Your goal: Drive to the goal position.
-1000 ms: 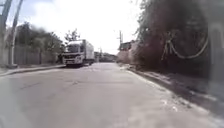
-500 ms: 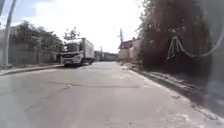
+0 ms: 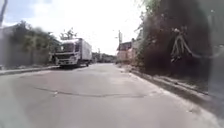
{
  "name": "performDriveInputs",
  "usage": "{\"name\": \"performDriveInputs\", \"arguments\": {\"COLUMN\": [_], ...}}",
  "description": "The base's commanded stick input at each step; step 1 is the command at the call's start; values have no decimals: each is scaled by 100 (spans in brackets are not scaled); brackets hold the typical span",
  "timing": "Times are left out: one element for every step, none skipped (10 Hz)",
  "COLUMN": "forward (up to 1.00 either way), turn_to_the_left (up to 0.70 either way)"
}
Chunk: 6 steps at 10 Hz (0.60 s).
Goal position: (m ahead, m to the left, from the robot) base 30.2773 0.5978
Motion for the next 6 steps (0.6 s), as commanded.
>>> {"name": "performDriveInputs", "arguments": {"forward": [100,100,100,100,100,100], "turn_to_the_left": [0,0,0,0,0,0]}}
